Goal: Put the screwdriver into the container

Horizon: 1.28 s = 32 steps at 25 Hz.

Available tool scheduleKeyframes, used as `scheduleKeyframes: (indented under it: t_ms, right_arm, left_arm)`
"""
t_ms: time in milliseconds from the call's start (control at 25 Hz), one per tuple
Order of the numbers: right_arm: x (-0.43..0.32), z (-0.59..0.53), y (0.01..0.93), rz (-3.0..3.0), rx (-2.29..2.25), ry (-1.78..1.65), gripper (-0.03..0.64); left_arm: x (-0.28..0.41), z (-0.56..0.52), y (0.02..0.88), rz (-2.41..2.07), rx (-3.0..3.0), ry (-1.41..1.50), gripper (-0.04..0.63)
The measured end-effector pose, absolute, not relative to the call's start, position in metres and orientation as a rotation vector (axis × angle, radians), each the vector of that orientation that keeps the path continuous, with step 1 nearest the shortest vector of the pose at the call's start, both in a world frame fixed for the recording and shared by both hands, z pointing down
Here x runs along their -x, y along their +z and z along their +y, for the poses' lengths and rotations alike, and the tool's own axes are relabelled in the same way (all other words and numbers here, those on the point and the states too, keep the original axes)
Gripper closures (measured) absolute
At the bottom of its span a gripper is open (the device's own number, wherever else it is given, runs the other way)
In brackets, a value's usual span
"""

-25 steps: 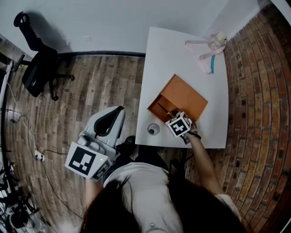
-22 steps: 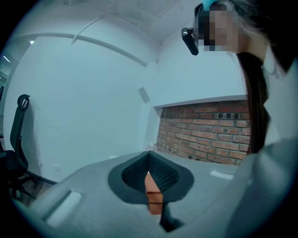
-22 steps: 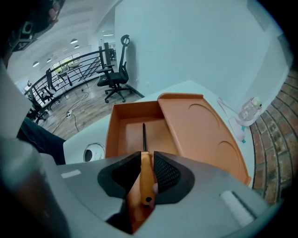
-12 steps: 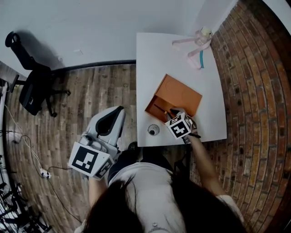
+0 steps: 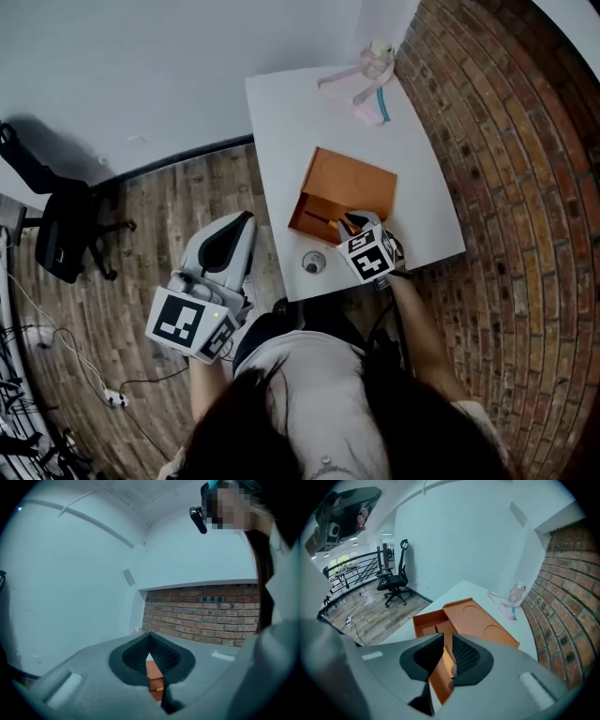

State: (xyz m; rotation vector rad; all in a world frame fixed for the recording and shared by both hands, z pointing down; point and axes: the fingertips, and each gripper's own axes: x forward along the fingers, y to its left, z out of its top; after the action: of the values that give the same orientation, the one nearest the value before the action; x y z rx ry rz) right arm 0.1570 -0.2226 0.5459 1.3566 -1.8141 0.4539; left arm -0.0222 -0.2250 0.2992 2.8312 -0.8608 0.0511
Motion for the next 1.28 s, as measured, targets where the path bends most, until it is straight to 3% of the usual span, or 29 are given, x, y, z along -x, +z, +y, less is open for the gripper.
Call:
scheduleKeyframes:
  t_ms: [1280]
  right_arm:
    - [-0.116, -0.145, 0.414, -1.803, -2.024, 0.365, 0.581]
  left_arm:
    - [0.005, -0.171, 0.297, -0.324, -2.993, 0.017, 0.595]
